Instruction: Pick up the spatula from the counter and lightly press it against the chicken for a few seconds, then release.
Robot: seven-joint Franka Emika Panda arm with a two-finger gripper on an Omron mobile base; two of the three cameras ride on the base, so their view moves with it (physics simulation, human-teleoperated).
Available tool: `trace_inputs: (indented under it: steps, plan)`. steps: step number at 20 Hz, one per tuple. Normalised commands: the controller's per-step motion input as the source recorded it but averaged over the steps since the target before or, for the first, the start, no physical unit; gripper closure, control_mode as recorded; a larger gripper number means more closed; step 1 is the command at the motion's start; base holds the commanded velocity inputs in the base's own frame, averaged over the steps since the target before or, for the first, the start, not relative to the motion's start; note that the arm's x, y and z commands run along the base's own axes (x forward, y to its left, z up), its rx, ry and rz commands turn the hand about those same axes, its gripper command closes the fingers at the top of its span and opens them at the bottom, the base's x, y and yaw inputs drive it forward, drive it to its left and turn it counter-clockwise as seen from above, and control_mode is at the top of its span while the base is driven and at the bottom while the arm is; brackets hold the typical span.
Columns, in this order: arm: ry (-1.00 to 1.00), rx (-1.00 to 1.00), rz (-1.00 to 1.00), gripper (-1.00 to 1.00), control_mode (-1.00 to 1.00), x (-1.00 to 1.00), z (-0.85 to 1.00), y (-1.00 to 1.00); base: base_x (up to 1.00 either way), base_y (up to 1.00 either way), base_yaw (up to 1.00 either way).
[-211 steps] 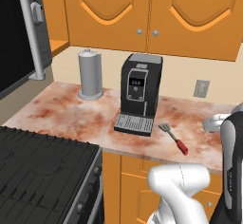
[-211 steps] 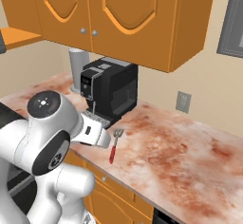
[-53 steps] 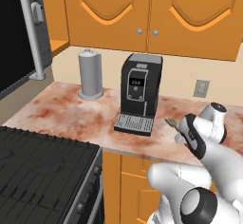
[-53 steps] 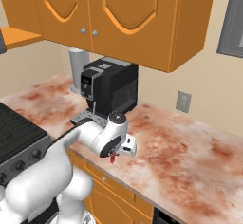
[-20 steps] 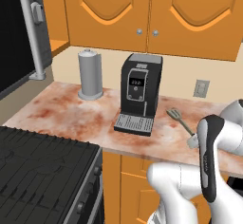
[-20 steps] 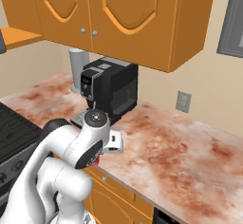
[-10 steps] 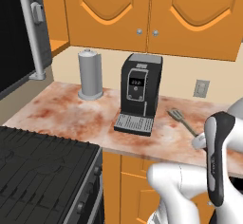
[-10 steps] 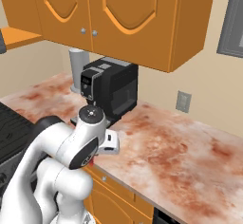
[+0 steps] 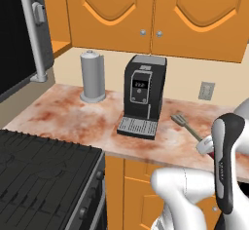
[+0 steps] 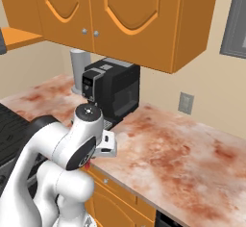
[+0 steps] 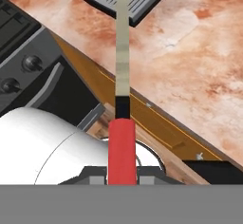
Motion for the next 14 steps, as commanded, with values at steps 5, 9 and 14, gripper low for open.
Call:
trace_inputs:
  steps: [5, 9, 14]
  plan:
    - [0.00, 0.00, 0.00, 1.00, 1.00, 0.00, 0.00, 0.00, -0.03, 0.16, 0.10]
    - [0.00, 0.00, 0.00, 1.00, 1.00, 0.00, 0.00, 0.00, 0.00, 0.17, 0.22]
    - [0.00, 0.00, 0.00, 1.00, 1.00, 0.00, 0.00, 0.00, 0.00, 0.11, 0.27]
